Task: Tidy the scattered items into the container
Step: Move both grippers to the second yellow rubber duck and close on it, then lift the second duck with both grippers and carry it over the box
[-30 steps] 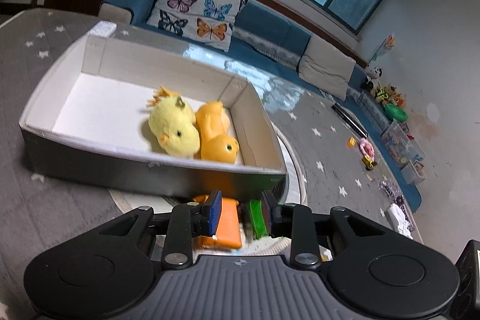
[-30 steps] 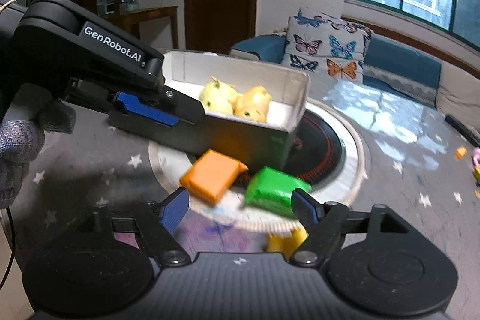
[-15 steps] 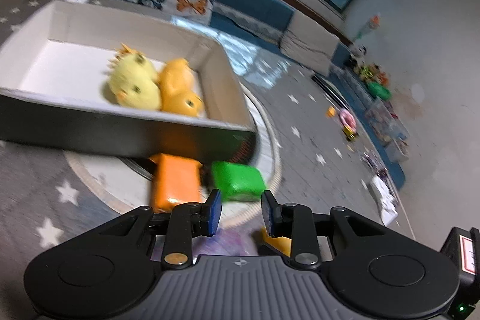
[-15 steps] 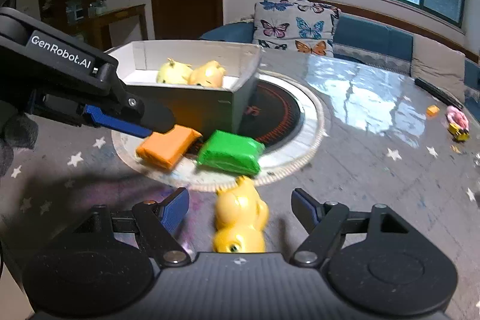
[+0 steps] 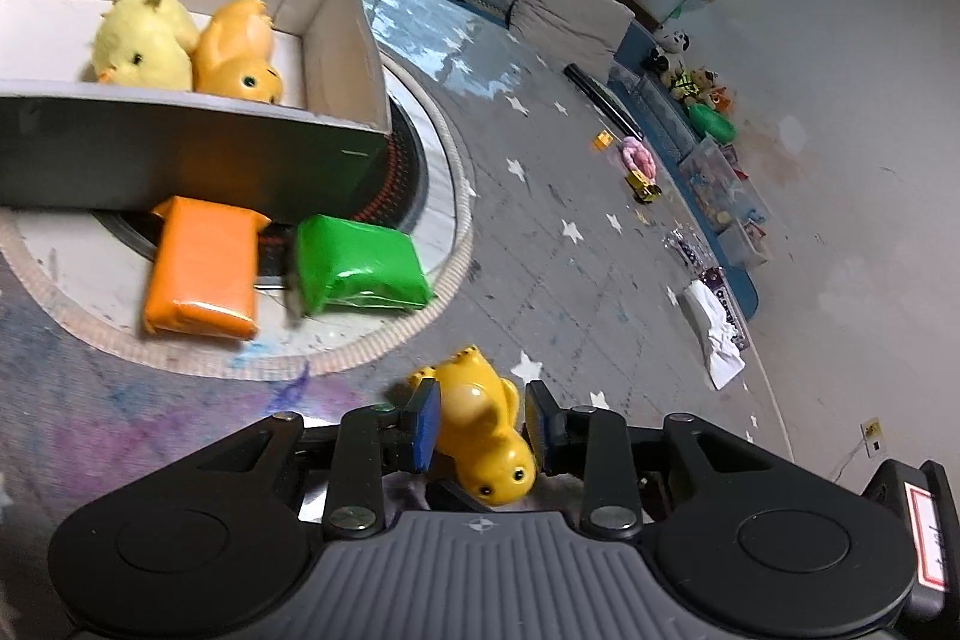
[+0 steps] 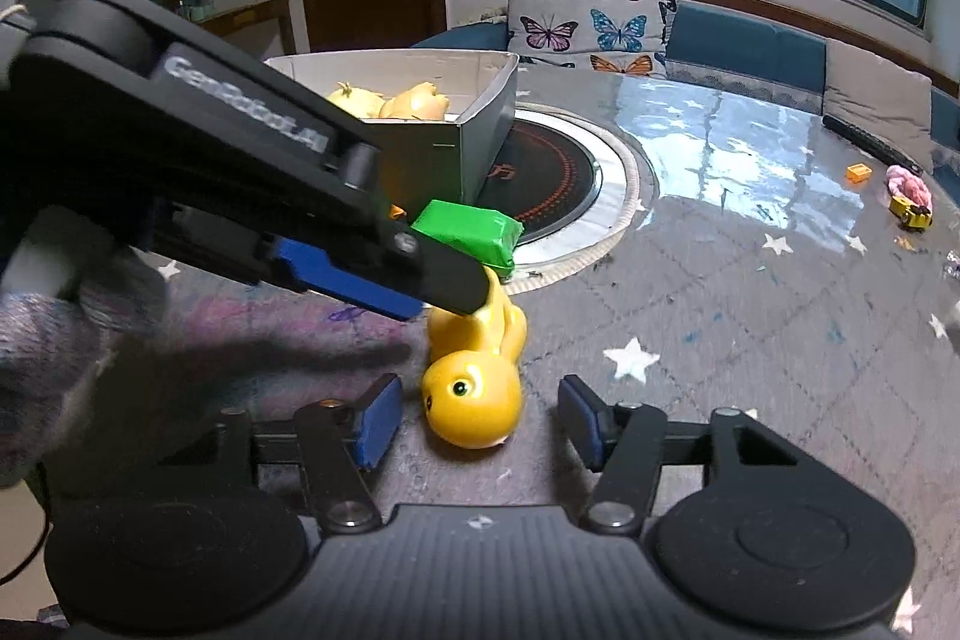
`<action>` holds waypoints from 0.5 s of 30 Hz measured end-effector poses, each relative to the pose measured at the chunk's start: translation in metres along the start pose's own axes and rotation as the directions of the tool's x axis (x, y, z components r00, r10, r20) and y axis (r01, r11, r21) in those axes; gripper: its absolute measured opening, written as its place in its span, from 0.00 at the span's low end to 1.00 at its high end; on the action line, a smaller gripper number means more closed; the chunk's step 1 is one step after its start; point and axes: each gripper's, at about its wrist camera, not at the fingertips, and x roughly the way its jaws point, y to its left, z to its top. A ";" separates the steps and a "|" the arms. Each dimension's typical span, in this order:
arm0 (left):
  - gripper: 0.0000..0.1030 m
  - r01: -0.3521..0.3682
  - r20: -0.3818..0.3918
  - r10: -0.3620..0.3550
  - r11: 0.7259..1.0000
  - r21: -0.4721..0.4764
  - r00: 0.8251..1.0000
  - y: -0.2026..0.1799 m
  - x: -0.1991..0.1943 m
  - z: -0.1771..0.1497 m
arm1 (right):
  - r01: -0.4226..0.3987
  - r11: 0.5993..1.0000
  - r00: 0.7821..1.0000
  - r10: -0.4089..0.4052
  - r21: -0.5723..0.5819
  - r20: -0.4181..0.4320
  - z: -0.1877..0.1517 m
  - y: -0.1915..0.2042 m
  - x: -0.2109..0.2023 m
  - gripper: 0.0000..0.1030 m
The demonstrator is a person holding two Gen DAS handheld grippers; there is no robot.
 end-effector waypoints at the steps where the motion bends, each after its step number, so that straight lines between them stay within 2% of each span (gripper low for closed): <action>1: 0.34 0.001 0.001 -0.001 1.000 -0.003 1.000 -0.001 0.001 0.000 | -0.004 1.000 1.000 0.004 0.003 0.002 0.000 0.000 -0.001 0.52; 7: 0.34 -0.006 0.002 0.006 1.000 -0.027 1.000 -0.001 0.008 0.002 | -0.025 0.999 1.000 0.025 0.030 0.005 -0.001 -0.002 0.002 0.43; 15: 0.35 -0.037 -0.013 0.036 0.999 -0.040 0.999 0.000 0.018 0.005 | -0.034 0.998 0.999 0.033 0.049 0.016 0.002 -0.003 0.006 0.38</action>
